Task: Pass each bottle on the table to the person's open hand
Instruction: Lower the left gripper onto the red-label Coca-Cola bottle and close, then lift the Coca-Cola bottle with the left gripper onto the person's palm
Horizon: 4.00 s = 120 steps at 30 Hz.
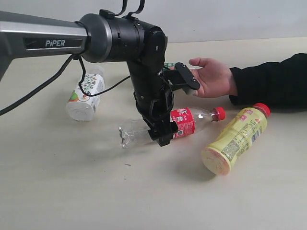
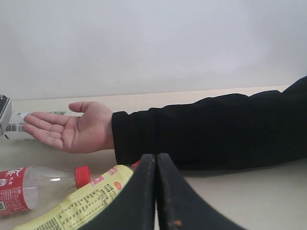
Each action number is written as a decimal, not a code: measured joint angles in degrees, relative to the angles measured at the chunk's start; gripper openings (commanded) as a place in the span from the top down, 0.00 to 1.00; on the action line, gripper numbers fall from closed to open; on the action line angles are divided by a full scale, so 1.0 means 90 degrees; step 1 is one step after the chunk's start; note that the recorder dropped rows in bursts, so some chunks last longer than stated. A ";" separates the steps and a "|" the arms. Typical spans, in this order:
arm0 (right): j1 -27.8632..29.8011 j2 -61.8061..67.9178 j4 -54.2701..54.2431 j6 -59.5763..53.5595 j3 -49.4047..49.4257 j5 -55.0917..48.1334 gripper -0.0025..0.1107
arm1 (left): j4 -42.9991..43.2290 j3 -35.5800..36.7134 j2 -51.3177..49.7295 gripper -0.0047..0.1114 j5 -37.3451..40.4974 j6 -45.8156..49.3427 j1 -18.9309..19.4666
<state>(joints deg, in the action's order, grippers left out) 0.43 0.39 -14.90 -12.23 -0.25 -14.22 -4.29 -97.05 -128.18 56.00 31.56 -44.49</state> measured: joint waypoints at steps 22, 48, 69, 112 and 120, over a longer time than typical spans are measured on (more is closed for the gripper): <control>0.0000 0.0000 0.0000 0.0000 0.0000 0.0000 0.98 | 0.0216 -0.0012 -0.0119 0.95 0.0084 -0.0021 0.0000; 0.0000 0.0000 0.0000 0.0000 0.0000 0.0000 0.98 | -0.2265 -0.0468 0.1344 0.93 -0.1747 -0.5821 0.0013; 0.0000 0.0000 0.0000 0.0000 0.0000 0.0000 0.98 | -0.4088 -0.2072 -0.0758 0.93 -0.1902 -0.5828 0.0656; 0.0000 0.0000 0.0000 0.0000 0.0000 0.0000 0.98 | -0.4840 -0.2072 -0.1072 0.24 -0.1698 -0.4786 0.0802; 0.0000 0.0000 0.0000 0.0000 0.0000 0.0000 0.98 | -0.4840 -0.2072 -0.0811 0.24 -0.1140 -0.4477 0.0802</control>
<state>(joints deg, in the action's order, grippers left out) 0.43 0.39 -14.90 -12.23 -0.25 -14.22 -47.85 -115.69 -135.48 45.74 -8.73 -37.27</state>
